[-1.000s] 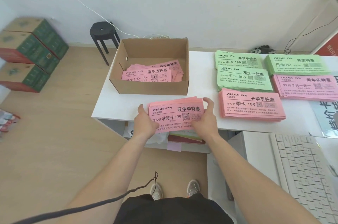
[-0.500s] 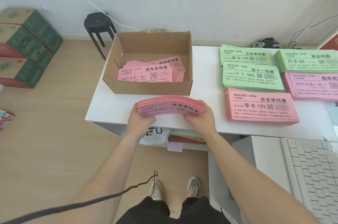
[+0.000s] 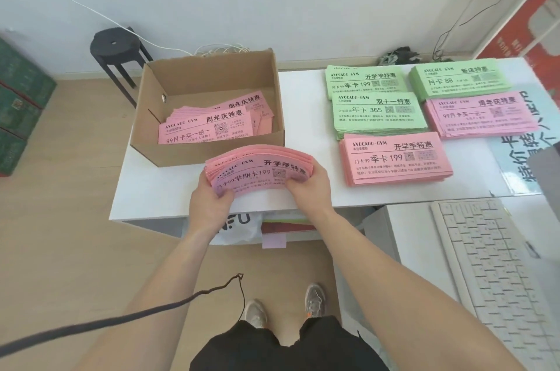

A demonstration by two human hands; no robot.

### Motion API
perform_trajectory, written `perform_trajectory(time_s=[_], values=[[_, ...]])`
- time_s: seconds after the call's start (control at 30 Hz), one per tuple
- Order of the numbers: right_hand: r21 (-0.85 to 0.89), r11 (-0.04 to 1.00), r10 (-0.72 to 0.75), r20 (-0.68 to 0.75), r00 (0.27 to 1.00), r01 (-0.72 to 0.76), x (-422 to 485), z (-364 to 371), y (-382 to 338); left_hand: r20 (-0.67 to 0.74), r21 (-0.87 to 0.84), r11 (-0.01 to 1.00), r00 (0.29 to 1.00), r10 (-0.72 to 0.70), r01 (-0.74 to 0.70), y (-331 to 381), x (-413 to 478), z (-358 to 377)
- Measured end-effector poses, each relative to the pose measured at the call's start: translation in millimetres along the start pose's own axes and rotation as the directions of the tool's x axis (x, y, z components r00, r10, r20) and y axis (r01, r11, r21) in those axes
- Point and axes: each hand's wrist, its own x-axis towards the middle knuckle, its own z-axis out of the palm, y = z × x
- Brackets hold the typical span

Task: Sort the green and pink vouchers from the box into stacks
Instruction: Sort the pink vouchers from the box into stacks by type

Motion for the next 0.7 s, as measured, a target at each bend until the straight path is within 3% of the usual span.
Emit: perform_trajectory(time_s=[0.1,0.27,0.5,0.7], values=[[-0.008,1.000,-0.018,-0.015,1.000,0.017,-7.4,-28.4,-16.0,0.050,0.027,0.994,0.994,0.101,-0.103,27.0,-12.6,-4.7],[-0.039,0.999,-0.021,-0.146,0.989,0.015,-16.1,-104.4,-39.7,0.242,-0.074,0.979,0.949,0.202,-0.189,89.4,-23.0,19.5],[-0.219,0.956,0.126,-0.288,0.949,-0.193,9.6,-207.3,-37.0,0.447,-0.057,0.991,0.885,0.133,-0.120,160.6,-21.6,106.0],[-0.364,0.885,0.208,-0.251,0.945,-0.292,44.6,-249.1,-30.4,0.484,0.024,0.991,0.869,0.102,-0.130,182.8,-26.6,153.7]])
